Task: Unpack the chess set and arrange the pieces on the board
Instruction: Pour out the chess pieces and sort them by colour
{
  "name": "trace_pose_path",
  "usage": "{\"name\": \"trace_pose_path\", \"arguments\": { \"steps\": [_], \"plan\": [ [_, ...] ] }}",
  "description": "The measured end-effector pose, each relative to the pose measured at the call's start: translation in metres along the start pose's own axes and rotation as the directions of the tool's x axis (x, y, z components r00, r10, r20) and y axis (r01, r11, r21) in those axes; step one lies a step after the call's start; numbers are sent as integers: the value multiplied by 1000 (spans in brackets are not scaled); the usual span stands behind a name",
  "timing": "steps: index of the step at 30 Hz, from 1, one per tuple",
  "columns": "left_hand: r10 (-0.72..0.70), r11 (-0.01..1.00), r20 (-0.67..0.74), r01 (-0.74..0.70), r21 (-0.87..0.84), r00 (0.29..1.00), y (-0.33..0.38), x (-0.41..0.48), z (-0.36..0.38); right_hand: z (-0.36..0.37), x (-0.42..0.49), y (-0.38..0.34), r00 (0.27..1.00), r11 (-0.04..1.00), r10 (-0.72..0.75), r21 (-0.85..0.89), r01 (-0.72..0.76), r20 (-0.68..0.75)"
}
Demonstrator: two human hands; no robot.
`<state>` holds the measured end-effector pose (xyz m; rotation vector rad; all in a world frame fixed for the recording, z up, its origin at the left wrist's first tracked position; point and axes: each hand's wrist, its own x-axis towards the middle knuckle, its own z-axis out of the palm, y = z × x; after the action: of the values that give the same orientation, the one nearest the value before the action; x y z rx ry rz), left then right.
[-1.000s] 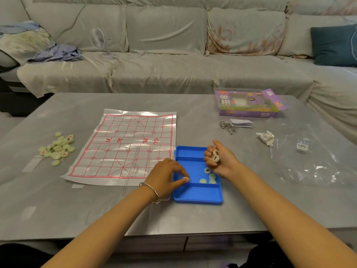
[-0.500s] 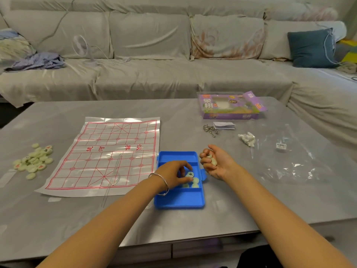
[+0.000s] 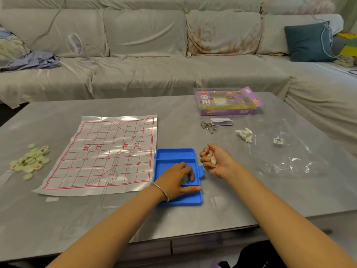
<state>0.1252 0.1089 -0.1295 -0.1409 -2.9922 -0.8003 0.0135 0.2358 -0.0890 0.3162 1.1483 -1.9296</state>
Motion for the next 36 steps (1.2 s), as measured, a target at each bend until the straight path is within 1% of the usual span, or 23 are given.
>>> {"name": "trace_pose_path", "arguments": {
  "steps": [8, 12, 14, 15, 18, 20, 21, 22, 23, 24, 25, 26, 27, 28, 29, 30, 32, 34, 36],
  "plan": [
    [-13, 989, 25, 9, 145, 1000, -4, -1, 2, -1, -3, 8, 1000, 1000, 14, -10, -14, -17],
    [-23, 970, 54, 9, 244, 998, -4, -1, 2, 1, -4, 11, 1000, 1000, 15, -14, -15, -21],
    [-21, 961, 44, 8, 277, 999, -6, -2, 3, 2, -4, 12, 1000, 1000, 16, -7, -16, -18],
    [-21, 964, 25, 13, 265, 999, -6, -3, 4, 2, -4, 13, 1000, 1000, 16, -3, -16, -16],
    [-47, 984, -59, 56, 171, 997, -8, -4, 6, 4, -4, 14, 1000, 1000, 8, -18, -9, -18],
    [-80, 993, -88, 87, 82, 993, -7, -4, 6, 6, -5, 15, 1000, 999, 2, -34, -2, -16],
    [-108, 994, -101, 109, -2, 989, -6, -3, 4, 7, -5, 15, 1000, 999, -2, -40, 1, -13],
    [-158, 982, -128, 142, -127, 979, -4, -2, 1, 8, -5, 16, 1000, 998, -5, -57, 5, -9],
    [-231, 943, -176, 176, -281, 957, -1, 0, -5, 9, -5, 16, 1000, 995, -8, -96, 8, -4],
    [-326, 881, -221, 211, -423, 919, 0, 4, -13, 11, -5, 17, 1000, 986, -12, -167, 12, 3],
    [-427, 808, -235, 252, -533, 873, -1, 7, -23, 13, -6, 17, 1000, 958, -14, -285, 17, 13],
    [-512, 744, -212, 307, -593, 833, -6, 10, -34, 17, -8, 17, 999, 889, -18, -457, 28, 26],
    [-570, 693, -156, 370, -618, 807, -14, 9, -46, 22, -10, 19, 999, 761, -18, -648, 39, 38],
    [-604, 649, -86, 427, -629, 792, -23, 6, -56, 28, -11, 21, 999, 601, -10, -798, 45, 49],
    [-620, 616, -25, 467, -635, 784, -34, -1, -66, 34, -11, 24, 998, 476, 6, -878, 47, 57],
    [-627, 594, 14, 490, -638, 779, -45, -11, -76, 42, -9, 28, 997, 421, 28, -906, 47, 65],
    [-648, 561, 39, 512, -650, 760, -68, -35, -97, 60, -3, 38, 992, 413, 84, -909, 51, 94],
    [-686, 535, 33, 534, -654, 727, -95, -61, -116, 83, 8, 52, 984, 402, 131, -914, 60, 122],
    [-729, 521, 11, 565, -640, 685, -123, -89, -132, 112, 22, 67, 972, 438, 179, -897, 59, 151]
  ]
}}
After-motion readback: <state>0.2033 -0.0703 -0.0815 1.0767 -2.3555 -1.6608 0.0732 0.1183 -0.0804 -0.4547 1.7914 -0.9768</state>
